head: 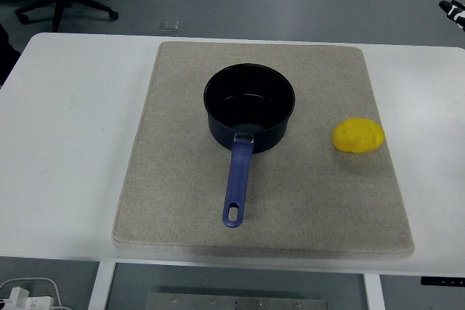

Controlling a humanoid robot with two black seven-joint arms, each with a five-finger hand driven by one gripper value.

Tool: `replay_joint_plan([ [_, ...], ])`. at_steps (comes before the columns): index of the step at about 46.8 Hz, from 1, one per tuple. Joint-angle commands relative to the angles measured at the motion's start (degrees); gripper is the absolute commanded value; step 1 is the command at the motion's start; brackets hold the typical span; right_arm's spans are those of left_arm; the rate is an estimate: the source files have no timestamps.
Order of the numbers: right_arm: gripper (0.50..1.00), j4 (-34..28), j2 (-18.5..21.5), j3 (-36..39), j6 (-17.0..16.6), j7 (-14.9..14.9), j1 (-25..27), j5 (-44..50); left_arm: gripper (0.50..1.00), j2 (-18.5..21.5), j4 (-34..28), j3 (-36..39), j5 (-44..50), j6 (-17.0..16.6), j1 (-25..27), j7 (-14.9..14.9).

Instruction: Put the potato in the blue pot

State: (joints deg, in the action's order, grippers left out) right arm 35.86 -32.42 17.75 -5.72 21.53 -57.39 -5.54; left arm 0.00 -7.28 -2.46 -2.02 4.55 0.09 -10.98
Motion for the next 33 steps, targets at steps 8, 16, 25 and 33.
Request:
replay_joint_plan([
  [8,0.928,0.00,-0.01,0.00,-0.08,0.00,0.00,0.00,0.994,0.00,-0.02,-0.09,0.18,0.11,-0.18,0.08],
  [16,0.926,0.00,-0.01,0.00,-0.08,0.00,0.00,0.00,0.994,0.00,0.60,0.00,0.18,-0.24,-0.09,-0.01],
  [25,0.926,0.00,-0.01,0.00,-0.17,0.00,0.00,0.00,0.994,0.00,0.51,0.00,0.09,-0.42,-0.09,0.08],
  [33,0.926,0.00,-0.36,0.00,-0.17,0.00,0.00,0.00,0.994,0.00,0.69,0.00,0.09,-0.42,-0.09,-0.01],
])
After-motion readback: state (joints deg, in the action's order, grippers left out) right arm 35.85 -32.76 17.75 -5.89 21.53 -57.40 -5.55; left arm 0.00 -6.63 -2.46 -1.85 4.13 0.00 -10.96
